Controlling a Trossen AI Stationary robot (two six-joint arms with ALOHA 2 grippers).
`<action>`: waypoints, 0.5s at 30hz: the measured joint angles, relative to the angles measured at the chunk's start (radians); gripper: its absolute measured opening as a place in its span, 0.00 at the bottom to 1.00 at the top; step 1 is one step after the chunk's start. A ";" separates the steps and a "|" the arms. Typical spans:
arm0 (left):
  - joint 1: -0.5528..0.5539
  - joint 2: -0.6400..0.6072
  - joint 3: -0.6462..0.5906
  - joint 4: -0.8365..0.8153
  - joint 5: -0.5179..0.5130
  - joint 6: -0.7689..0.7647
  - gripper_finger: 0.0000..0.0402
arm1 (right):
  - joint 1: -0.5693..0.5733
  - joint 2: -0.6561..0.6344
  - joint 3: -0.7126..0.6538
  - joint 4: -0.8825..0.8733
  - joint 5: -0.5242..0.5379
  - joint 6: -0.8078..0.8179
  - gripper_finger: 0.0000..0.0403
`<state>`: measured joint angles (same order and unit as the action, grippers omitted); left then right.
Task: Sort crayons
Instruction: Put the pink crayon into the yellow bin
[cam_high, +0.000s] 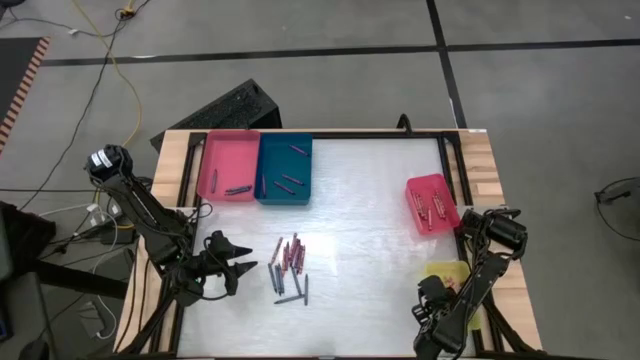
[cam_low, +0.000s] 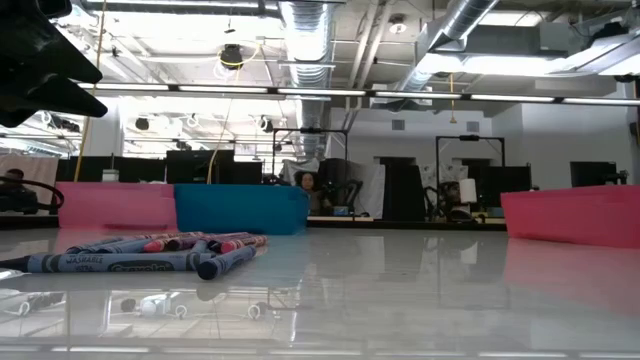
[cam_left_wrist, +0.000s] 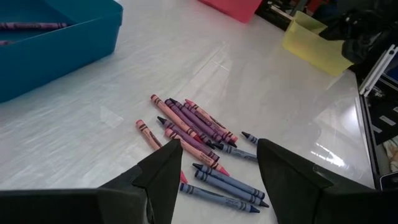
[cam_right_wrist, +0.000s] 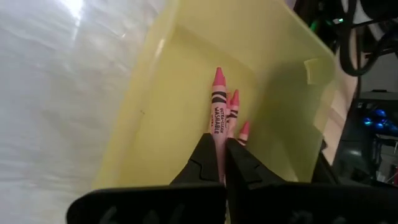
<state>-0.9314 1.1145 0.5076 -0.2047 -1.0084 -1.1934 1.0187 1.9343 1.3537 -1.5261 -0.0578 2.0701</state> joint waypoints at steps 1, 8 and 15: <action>0.000 0.000 0.000 0.000 0.000 0.000 0.49 | 0.000 0.000 -0.006 0.010 0.000 0.000 0.02; 0.000 0.000 0.000 -0.001 0.001 0.000 0.49 | 0.000 0.001 -0.029 0.060 0.000 0.001 0.02; 0.000 0.000 0.000 0.000 0.002 0.000 0.49 | 0.000 0.001 -0.034 0.069 0.000 0.001 0.02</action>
<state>-0.9314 1.1145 0.5076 -0.2050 -1.0069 -1.1934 1.0187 1.9350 1.3193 -1.4574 -0.0574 2.0708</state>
